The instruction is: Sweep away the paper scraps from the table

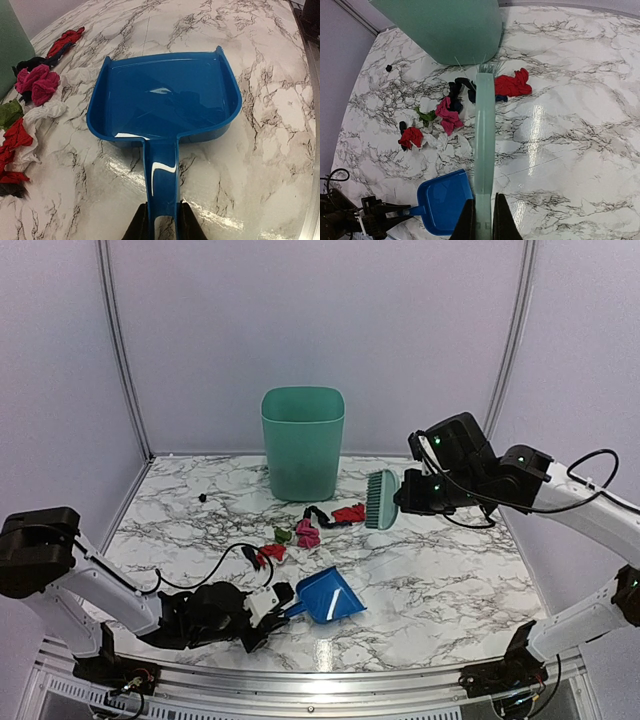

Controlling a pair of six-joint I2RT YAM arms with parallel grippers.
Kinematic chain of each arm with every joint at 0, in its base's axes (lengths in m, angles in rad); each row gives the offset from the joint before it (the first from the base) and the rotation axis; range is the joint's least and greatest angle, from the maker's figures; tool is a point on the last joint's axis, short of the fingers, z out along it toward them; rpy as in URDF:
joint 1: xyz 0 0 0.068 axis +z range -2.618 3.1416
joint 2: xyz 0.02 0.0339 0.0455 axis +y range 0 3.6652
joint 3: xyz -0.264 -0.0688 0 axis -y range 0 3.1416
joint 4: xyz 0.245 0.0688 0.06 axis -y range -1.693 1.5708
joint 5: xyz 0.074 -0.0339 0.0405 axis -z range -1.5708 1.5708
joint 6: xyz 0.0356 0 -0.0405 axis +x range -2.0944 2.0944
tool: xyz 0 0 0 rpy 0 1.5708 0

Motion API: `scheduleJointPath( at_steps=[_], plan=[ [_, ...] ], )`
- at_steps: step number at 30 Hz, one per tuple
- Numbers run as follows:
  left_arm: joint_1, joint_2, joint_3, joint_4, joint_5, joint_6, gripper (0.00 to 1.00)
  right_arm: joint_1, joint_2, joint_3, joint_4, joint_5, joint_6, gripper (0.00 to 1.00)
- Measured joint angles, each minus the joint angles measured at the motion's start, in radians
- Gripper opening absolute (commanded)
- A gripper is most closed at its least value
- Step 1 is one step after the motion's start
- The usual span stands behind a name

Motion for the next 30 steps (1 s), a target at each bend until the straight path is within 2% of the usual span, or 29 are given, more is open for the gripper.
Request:
scheduleJointPath(
  at_steps=[9, 15, 23, 30],
  plan=[
    [0.000, -0.180, 0.037, -0.159, -0.011, -0.005, 0.00, 0.000, 0.044, 0.035, 0.008, 0.000, -0.031, 0.00],
    [0.000, -0.334, 0.070, -0.323, -0.026, -0.017, 0.00, 0.000, 0.067, 0.078, 0.006, 0.009, -0.066, 0.00],
    [0.000, -0.552, 0.146, -0.679, -0.063, -0.096, 0.00, 0.000, 0.140, 0.186, 0.021, 0.018, -0.119, 0.00],
    [0.000, -0.679, 0.211, -0.999, -0.120, -0.260, 0.00, -0.002, 0.237, 0.265, 0.038, -0.009, -0.162, 0.00]
  ],
)
